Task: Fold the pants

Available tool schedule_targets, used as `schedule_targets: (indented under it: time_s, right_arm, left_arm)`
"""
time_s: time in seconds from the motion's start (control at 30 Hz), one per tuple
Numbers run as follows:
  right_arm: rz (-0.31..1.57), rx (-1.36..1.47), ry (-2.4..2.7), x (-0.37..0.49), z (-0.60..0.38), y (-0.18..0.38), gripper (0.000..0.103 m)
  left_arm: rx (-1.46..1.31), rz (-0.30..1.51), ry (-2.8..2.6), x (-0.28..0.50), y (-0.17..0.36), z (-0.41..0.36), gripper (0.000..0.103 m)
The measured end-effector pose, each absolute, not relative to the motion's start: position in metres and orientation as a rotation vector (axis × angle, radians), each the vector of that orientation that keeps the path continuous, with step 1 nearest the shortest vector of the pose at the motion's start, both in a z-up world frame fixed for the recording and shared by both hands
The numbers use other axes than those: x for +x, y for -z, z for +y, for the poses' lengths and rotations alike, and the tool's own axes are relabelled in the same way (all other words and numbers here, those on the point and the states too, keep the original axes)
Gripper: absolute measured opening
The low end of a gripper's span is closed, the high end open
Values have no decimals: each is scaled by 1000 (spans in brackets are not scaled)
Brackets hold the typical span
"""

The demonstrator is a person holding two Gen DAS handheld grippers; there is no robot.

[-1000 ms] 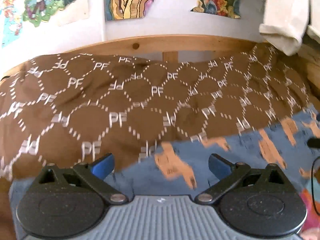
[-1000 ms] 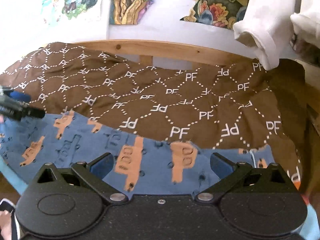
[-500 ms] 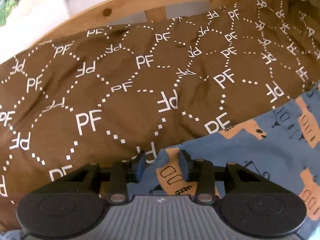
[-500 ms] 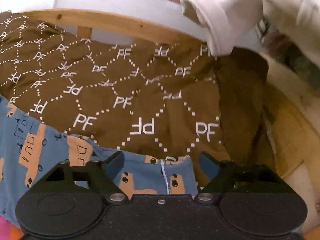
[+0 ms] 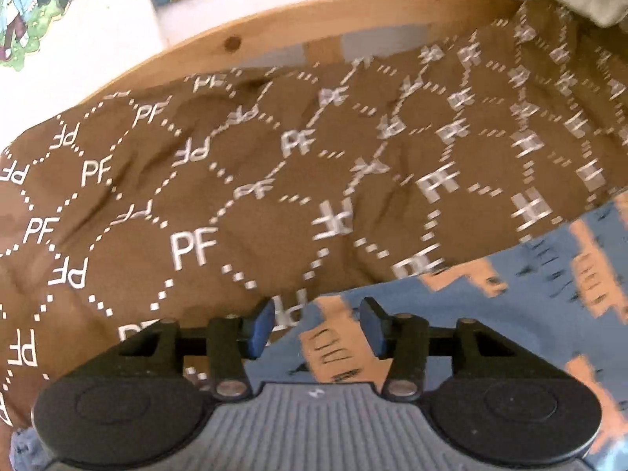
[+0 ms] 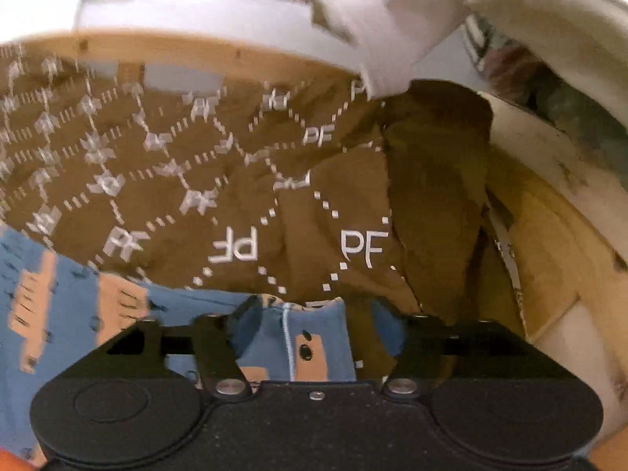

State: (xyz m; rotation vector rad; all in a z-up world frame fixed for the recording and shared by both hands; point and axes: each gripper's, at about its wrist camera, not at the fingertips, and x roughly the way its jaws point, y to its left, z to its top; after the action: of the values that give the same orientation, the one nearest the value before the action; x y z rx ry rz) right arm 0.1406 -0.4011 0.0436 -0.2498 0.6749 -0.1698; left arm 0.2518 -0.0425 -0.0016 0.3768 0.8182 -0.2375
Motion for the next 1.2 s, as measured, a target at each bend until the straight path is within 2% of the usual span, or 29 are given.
schedule_targets:
  time_s: [0.03,0.07,0.1,0.17,0.3,0.57,0.7,0.77,0.83,1.2]
  right_arm:
    - [645,-219,155,131,-401,-48,96]
    - [617,-199,152,121,-401,-53,101]
    - [586,-187,157,110,-400,-57,102]
    - [565,-158,155,89,-401,-61,102]
    - [612,33,103,54,-416,-58,102]
    - [712,339,-2,19,-437,-39,102]
    - [700,371,18,23,-448,-35,94]
    - [685,377,16,25,-452,-35,89]
    - [679,365,4,27,-456,-36,80]
    - [737,345,23,41,-470,-24,69]
  left_arm:
    - [370,798,258,247,-3,-47,58]
    - [363,782,279,244,-8,-52,67]
    - [352,760,313,240,-13,-59,76]
    - [323,714,391,234,-22,-73,86]
    - [311,658,561,230,-34,-119,96]
    - [374,710,788,238,-13,-245,97]
    - [435,713,801,237,11,-294,97]
    - [435,730,783,237,25,-304,97]
    - [439,759,762,239,37,-310,96]
    - [427,756,763,243,46,-313,98]
